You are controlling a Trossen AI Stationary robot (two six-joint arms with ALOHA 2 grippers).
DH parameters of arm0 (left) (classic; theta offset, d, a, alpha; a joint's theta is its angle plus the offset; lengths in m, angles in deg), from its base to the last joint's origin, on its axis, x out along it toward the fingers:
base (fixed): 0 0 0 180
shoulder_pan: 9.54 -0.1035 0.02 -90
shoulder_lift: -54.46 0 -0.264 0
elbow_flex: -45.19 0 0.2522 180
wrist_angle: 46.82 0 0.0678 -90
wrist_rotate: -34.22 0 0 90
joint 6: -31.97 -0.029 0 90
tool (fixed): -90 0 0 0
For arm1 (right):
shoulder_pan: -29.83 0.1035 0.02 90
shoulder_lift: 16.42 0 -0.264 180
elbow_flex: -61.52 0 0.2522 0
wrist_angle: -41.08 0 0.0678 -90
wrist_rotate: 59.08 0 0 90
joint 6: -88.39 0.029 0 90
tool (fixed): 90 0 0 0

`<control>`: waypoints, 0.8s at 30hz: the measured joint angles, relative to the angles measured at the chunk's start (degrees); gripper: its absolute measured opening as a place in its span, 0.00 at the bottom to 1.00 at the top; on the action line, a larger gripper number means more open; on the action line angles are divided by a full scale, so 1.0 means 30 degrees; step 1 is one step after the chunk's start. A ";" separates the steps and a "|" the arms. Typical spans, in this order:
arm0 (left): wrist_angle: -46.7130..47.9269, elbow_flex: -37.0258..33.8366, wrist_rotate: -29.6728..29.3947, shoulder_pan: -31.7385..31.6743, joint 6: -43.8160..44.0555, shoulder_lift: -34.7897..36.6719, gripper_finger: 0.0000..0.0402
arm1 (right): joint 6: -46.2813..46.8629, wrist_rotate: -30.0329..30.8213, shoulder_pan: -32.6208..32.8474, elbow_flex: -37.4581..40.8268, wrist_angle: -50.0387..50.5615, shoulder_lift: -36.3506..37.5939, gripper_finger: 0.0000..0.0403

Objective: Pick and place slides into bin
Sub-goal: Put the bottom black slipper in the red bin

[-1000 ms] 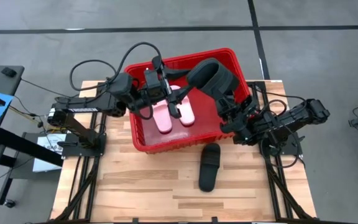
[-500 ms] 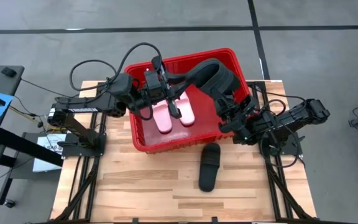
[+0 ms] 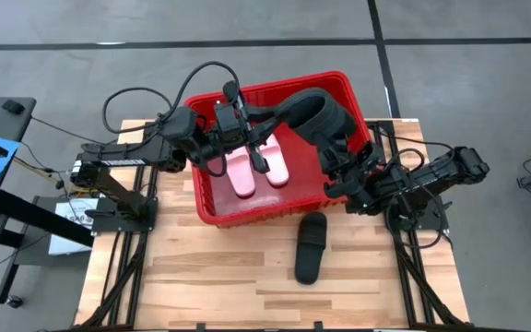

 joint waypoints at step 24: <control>0.6191 0.0029 -0.1175 -0.1773 -0.0912 0.3224 0.07 | -0.7735 0.4050 0.2656 -0.0015 0.0968 0.0372 0.58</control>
